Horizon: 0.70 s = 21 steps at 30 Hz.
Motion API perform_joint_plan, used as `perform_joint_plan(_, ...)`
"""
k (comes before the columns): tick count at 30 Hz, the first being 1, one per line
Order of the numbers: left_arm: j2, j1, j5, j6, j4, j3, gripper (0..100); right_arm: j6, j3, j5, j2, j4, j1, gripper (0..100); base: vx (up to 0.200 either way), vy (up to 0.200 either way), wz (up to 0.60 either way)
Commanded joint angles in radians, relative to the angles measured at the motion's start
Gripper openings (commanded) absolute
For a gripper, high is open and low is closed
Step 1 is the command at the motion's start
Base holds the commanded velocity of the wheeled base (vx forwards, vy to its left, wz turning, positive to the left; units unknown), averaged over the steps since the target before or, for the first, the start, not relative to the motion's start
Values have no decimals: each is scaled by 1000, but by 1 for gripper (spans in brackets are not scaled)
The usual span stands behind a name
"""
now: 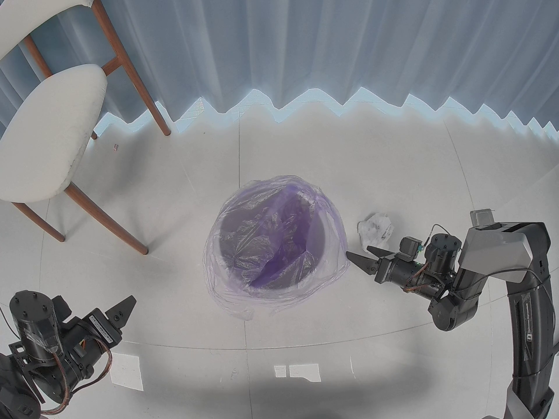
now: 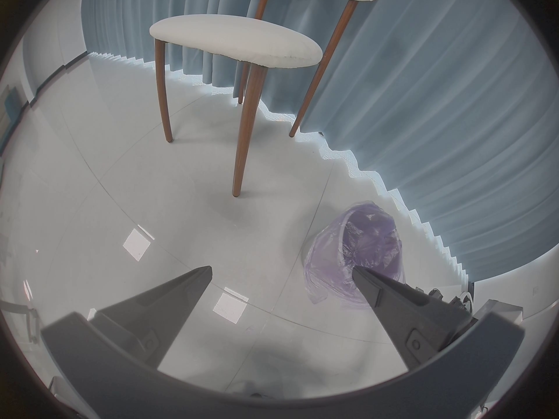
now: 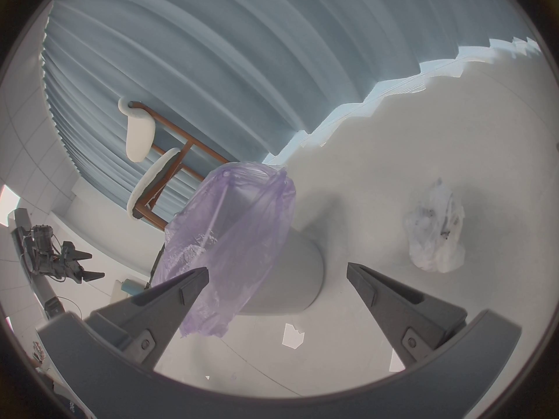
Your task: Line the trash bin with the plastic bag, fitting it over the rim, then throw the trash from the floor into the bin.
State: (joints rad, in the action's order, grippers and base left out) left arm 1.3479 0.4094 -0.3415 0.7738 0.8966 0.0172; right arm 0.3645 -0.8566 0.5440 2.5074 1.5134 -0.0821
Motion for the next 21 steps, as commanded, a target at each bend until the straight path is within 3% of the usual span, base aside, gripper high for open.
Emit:
perform_joint_plan(1, 4, 0, -1, 2, 1, -17, 100, 1, -19, 22, 7, -2, -2, 100, 0, 0, 0)
perform_joint_plan(7, 4, 0, -1, 5, 1, -17, 100, 2, -30, 43, 1, 4, -4, 100, 0, 0, 0)
perform_joint_plan(12, 5, 0, -1, 7, 1, -17, 100, 7, -29, 99, -16, 37, -1, 100, 0, 0, 0)
perform_joint_plan(21, 7, 0, -2, 5, 1, -17, 100, -7, -38, 100, 5, 14, -8, 100, 0, 0, 0)
